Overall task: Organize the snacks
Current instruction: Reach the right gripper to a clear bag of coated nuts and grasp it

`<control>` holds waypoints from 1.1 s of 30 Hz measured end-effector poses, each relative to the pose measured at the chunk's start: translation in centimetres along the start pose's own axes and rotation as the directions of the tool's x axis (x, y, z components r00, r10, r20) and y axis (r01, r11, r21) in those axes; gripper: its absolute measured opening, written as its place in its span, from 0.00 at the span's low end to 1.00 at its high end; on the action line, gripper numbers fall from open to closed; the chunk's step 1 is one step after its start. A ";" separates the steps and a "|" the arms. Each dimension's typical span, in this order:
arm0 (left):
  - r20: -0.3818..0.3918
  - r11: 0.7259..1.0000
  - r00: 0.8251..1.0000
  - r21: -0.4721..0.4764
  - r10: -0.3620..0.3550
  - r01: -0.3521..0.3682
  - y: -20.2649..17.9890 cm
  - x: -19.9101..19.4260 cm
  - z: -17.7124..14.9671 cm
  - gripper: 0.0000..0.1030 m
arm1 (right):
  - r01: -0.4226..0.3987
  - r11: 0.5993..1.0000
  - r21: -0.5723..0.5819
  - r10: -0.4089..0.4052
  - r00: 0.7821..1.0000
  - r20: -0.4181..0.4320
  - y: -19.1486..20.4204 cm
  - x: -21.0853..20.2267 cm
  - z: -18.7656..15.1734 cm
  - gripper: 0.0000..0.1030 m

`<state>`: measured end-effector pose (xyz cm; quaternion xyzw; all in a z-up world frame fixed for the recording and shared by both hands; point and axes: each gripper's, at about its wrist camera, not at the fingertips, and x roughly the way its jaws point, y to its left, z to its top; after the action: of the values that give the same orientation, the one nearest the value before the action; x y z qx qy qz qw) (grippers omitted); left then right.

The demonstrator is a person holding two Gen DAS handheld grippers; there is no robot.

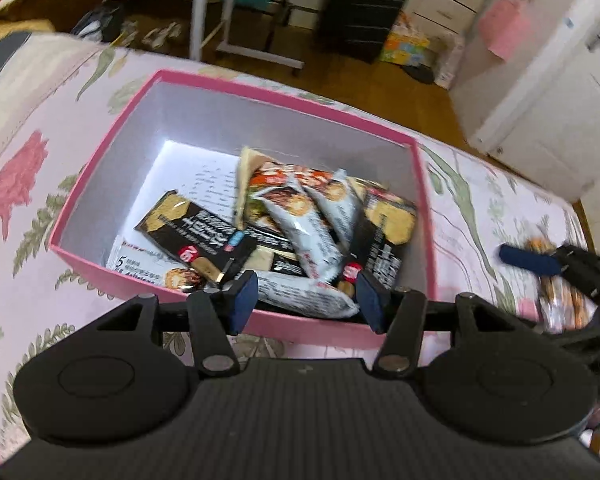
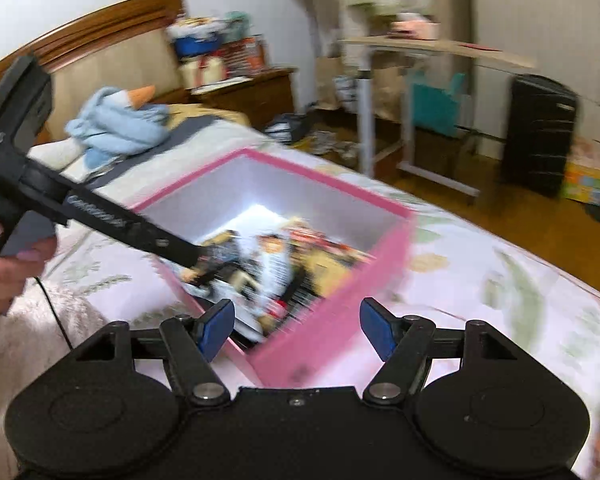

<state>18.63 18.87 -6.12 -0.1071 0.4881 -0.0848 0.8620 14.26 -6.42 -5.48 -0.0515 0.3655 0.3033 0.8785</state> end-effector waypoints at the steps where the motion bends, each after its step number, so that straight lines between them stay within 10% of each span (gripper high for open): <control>1: 0.001 1.000 1.000 0.024 -0.013 0.012 -0.7 -0.5 -0.1 0.52 | 0.026 1.000 0.014 -0.026 1.000 -0.006 -0.5 -1.1 -0.2 0.72; 16: -0.138 0.928 0.959 0.250 -0.248 0.276 -14.9 1.6 0.3 0.54 | 0.313 0.931 0.187 -0.295 0.949 -0.114 -10.9 -10.4 -4.1 0.72; 33: -0.235 0.846 0.877 0.250 -0.419 0.471 -29.6 15.7 -3.6 0.58 | 0.418 0.740 0.526 -0.283 0.904 -0.321 -27.7 -5.1 -11.4 0.84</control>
<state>22.24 -13.91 -12.95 -0.0780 0.5034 -0.3649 0.7793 20.25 -34.96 -13.97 0.1191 0.5189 -0.0029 0.8465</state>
